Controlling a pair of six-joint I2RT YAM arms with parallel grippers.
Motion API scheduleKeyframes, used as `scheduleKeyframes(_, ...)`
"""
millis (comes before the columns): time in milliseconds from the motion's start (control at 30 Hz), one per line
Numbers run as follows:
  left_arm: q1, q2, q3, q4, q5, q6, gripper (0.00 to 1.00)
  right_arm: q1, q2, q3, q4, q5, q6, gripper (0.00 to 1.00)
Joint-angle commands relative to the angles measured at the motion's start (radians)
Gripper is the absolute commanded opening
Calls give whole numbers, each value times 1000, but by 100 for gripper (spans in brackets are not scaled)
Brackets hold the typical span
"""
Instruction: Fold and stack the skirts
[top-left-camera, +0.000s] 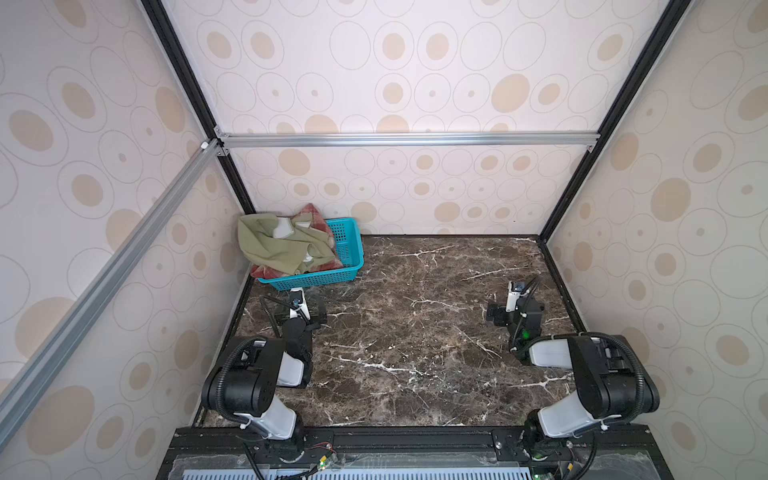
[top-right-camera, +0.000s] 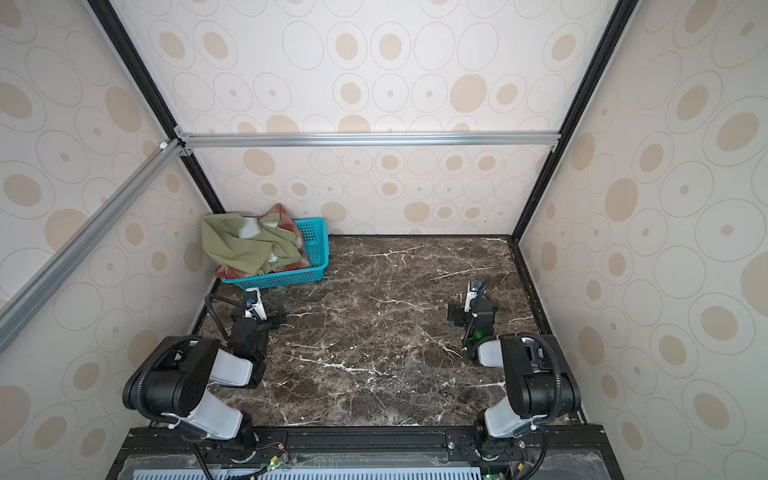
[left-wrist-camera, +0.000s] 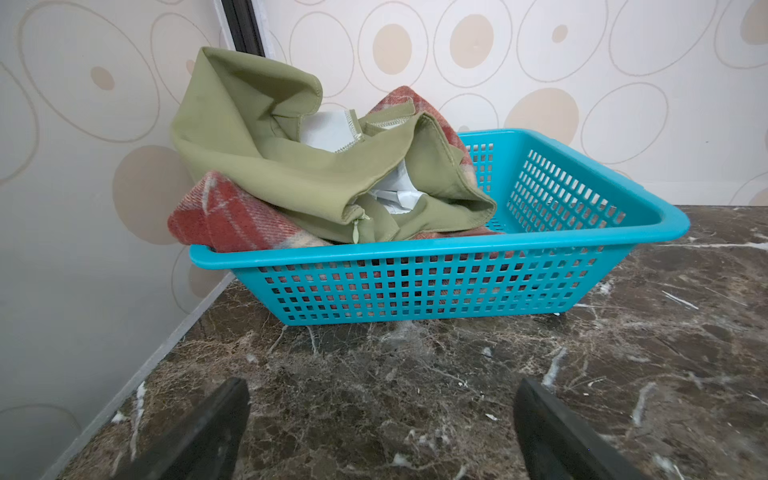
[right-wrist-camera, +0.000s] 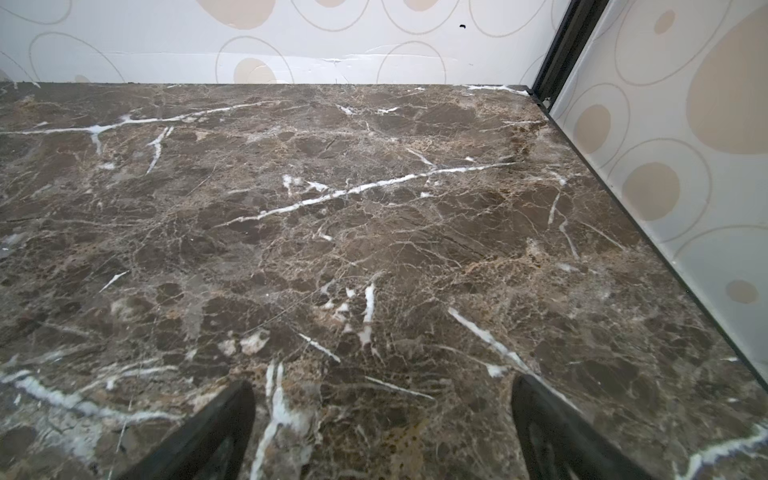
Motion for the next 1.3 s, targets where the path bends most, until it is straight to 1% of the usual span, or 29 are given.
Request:
scheduleKeyframes(0,6,2,11,23,2,16,99,9,-4,7,19,1,-10,99)
scheduleKeyframes(1133,7,3,14,15,4,14,99,10,-4,10,14,2,-12,100)
scheduleKeyframes(1167,8,2,14,16,4,14,96,10,-4,8,16,2,-12,100)
scheduleKeyframes(1200,7,1,12,18,3,15,90,9,-5,5,18,-13,-14,97)
scheduleKeyframes(1233,6,0,8,24,-1,17,82,9,-5,7,15,-52,-32,94)
scheduleKeyframes(1267,4,-8,6,35,-12,19,76,11,-6,14,5,-91,-53,86)
